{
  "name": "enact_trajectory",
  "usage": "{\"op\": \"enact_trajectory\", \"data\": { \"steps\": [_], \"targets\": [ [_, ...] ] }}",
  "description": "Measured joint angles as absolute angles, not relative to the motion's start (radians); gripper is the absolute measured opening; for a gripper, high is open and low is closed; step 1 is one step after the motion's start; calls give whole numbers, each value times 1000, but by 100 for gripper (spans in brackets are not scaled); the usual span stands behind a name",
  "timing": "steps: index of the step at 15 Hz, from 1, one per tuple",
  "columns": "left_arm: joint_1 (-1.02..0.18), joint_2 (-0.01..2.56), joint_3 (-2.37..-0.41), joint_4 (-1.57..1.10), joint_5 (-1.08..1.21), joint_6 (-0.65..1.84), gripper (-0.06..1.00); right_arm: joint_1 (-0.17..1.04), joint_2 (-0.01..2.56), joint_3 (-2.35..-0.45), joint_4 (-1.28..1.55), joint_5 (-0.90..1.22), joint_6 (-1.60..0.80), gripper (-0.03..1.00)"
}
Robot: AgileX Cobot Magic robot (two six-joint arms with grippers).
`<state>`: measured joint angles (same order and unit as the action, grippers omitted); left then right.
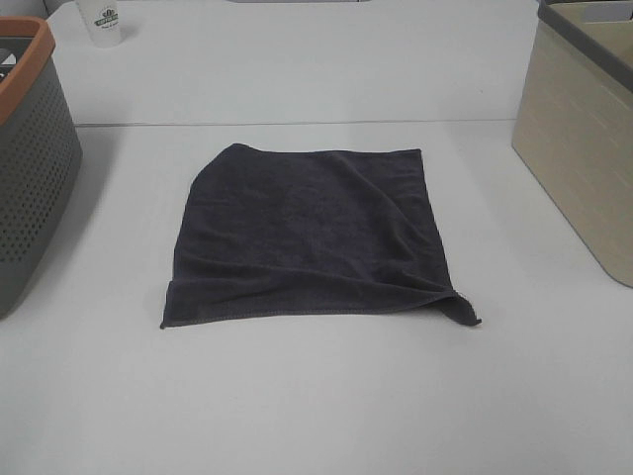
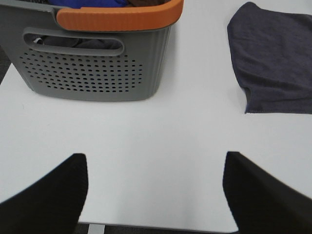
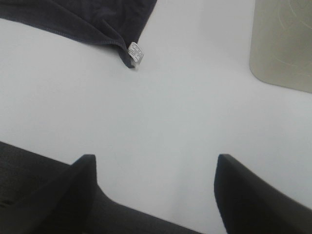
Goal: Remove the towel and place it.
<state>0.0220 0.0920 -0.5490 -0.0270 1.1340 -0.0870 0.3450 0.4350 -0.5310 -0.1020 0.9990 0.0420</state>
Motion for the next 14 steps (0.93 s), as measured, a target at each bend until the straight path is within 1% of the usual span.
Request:
{"op": "enact_trajectory", "data": {
  "steps": [4,10,14],
  "targets": [
    [22,-3,-534,-27,1095,-49,71,345,294,-505,-63,1039,-14,68],
    [17,-5,-519,-40,1047,-14,71,345,58,-499,-53,1046,-34,68],
    [14,-5,-509,-53,1047,-12,71,345,-4,-499,-50,1046,-16,68]
  ]
}}
